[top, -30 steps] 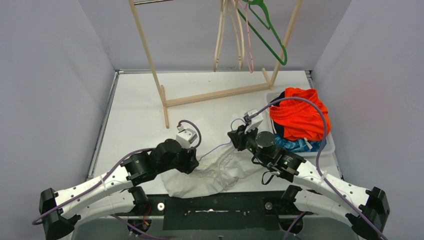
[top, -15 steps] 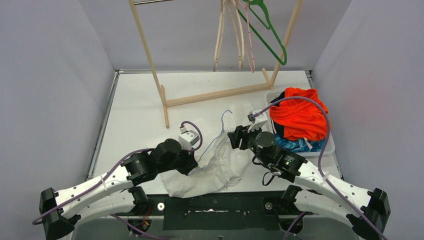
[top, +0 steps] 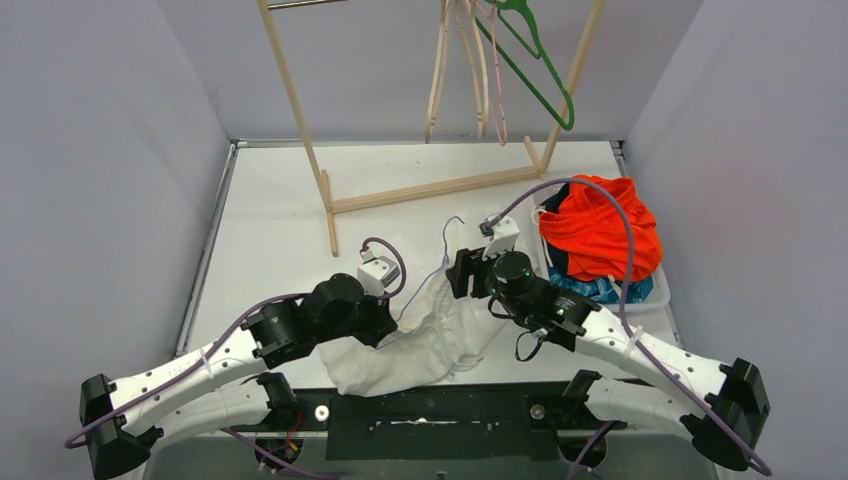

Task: Remove the shorts from the hanger

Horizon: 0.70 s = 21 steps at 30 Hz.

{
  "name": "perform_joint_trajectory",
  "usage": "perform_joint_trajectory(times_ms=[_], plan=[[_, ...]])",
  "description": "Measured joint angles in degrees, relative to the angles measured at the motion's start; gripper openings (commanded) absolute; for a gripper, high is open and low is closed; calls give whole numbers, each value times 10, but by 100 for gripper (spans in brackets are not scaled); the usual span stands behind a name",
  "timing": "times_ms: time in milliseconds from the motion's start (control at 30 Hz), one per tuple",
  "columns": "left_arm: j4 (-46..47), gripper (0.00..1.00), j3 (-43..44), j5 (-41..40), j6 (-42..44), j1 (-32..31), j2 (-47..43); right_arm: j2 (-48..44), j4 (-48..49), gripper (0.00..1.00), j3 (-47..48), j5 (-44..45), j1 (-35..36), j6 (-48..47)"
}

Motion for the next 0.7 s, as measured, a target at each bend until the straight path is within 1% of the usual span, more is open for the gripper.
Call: perform_joint_trajectory(times_ms=[100,200,333,467,567,600,700], plan=[[-2,0,1,0,-5,0,2,45,-7,61,12,-33,0,-8],[-3,0,3,0,-8,0,2,84,-13,59,28,-43,-2,-8],[-4,0,5,0,-9,0,2,101,-8,45,30,-24,-19,14],[-4,0,5,0,-9,0,3,98,35,26,8,-13,-38,43],[-4,0,5,0,-10,0,4,98,45,14,0,-9,-46,56],[-4,0,5,0,-10,0,4,98,47,12,-1,-7,-49,59],[-5,0,5,-2,-11,0,3,98,49,10,-3,4,-56,65]])
